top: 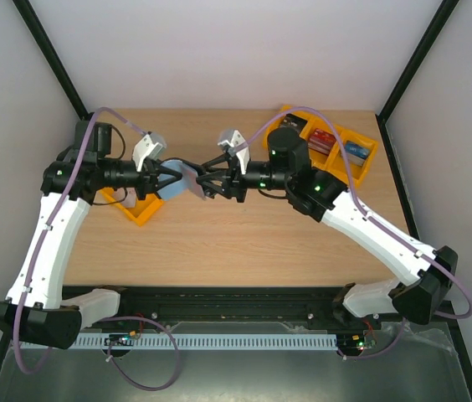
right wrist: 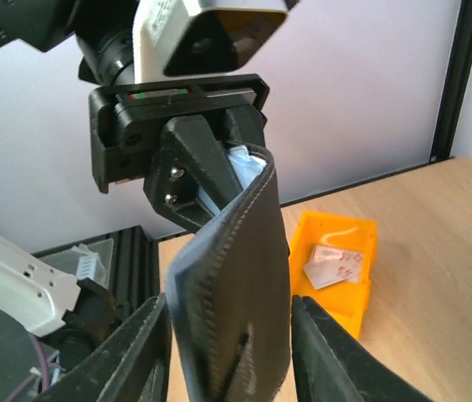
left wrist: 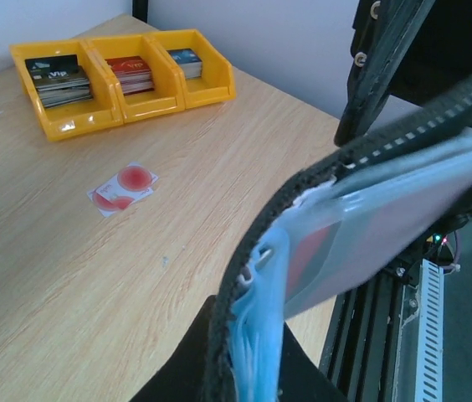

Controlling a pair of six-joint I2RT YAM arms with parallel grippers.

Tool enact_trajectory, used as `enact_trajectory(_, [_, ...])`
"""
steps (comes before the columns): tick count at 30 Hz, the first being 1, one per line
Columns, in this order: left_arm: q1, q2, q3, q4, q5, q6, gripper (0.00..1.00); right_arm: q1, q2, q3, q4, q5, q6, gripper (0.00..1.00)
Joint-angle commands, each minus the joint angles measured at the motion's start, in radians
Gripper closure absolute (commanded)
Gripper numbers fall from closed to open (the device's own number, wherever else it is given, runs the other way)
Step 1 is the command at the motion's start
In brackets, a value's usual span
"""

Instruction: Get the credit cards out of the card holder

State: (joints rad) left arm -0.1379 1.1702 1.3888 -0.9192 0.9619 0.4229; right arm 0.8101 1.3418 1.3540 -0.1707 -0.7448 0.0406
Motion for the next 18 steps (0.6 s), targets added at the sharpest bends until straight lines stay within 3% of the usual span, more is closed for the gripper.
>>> enact_trajectory(1, [-0.002,-0.006,0.021,-0.014,0.031,0.014,0.98,-0.005,-0.044,-0.032,0.07,0.055,-0.015,0.59])
enact_trajectory(9, [0.0,-0.007,0.02,-0.013,0.027,0.01,0.98,-0.005,0.019,-0.008,0.069,0.117,0.02,0.53])
enact_trajectory(18, [0.003,-0.006,-0.006,0.031,-0.04,-0.034,0.98,-0.007,-0.025,-0.028,0.009,0.185,-0.065,0.42])
